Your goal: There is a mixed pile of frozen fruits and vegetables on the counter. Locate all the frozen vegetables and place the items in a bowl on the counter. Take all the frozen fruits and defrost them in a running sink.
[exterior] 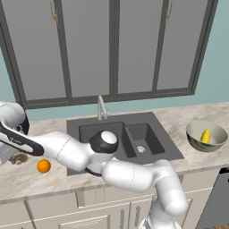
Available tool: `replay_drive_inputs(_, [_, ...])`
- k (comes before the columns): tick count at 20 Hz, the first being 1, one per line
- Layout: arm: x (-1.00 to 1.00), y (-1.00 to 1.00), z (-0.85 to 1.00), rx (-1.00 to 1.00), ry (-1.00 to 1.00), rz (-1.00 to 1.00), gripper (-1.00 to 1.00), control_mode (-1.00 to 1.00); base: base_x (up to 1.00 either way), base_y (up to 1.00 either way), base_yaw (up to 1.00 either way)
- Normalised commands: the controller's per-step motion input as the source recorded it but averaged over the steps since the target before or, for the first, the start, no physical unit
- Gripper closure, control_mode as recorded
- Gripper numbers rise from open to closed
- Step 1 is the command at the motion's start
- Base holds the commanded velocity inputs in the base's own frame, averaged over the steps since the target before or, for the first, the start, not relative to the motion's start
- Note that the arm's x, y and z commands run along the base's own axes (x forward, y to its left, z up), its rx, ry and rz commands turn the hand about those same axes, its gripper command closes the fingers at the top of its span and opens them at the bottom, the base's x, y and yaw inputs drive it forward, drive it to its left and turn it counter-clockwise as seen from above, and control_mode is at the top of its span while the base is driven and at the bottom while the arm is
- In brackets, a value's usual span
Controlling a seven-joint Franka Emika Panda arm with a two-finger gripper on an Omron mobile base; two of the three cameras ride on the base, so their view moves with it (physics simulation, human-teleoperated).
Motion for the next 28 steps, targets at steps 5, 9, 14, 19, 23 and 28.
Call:
replay_drive_inputs(5, [0.00, -0.36, 0.12, 0.04, 0.03, -0.14, 1.00, -1.00, 0.00, 0.00, 0.00])
replay_drive_inputs(9, [0.08, -0.25, 0.04, 0.06, -0.03, -0.14, 1.00, -1.00, 0.00, 0.00, 0.00])
replay_drive_inputs(14, [0.08, -0.25, 0.04, 0.07, -0.03, -0.13, 1.00, -1.00, 0.00, 0.00, 0.00])
replay_drive_inputs(19, [0.08, -0.28, 0.05, 0.07, -0.04, -0.12, 1.00, -1.00, 0.00, 0.00, 0.00])
replay_drive_inputs(23, [0.15, -0.23, 0.00, 0.07, -0.09, -0.12, 1.00, -1.00, 0.00, 0.00, 0.00])
replay_drive_inputs(28, [0.07, -0.27, 0.09, 0.08, -0.08, -0.10, 1.00, -1.00, 0.00, 0.00, 0.00])
